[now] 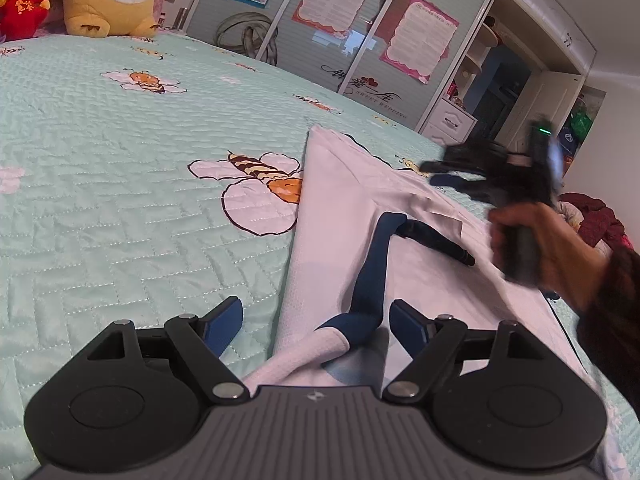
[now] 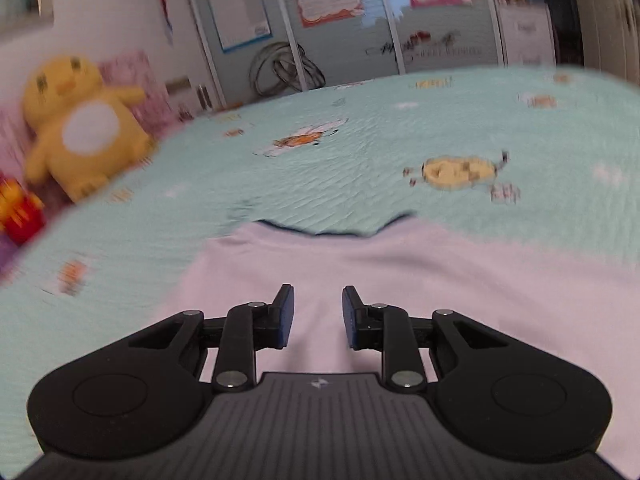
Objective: Fold clothes
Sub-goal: 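Lift the left gripper off the trim and move it over the shirt body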
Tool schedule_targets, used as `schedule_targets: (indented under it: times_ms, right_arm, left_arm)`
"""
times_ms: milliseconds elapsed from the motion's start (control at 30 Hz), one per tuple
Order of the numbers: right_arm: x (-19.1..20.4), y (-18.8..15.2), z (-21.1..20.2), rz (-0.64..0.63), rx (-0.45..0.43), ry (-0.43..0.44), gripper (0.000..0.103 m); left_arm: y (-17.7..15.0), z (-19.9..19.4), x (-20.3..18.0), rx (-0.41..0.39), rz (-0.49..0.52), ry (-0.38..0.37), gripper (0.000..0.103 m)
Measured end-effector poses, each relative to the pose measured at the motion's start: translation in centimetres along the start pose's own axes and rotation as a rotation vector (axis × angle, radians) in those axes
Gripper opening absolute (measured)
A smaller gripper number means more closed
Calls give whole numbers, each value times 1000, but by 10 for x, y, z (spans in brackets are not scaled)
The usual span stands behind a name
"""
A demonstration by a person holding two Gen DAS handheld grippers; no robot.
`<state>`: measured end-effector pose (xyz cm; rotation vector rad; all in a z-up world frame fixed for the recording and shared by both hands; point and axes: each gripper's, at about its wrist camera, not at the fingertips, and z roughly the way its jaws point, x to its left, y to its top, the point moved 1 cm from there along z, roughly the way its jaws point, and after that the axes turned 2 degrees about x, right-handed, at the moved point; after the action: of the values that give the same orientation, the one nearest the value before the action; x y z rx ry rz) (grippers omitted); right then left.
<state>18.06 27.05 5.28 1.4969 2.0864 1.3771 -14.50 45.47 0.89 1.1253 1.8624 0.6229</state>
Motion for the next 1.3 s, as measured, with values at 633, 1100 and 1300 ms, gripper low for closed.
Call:
schedule_targets:
  times_ms: [633, 1100, 1300]
  right_arm:
    - [-21, -74, -52, 131, -85, 117, 22]
    - [-14, -61, -50, -171, 256, 157, 21]
    - [-25, -58, -51, -89, 205, 137, 27]
  left_arm:
    - [149, 140, -101, 182, 51, -214, 18]
    - [168, 316, -90, 286, 106, -56, 5]
    - [165, 311, -79, 255, 61, -98, 5]
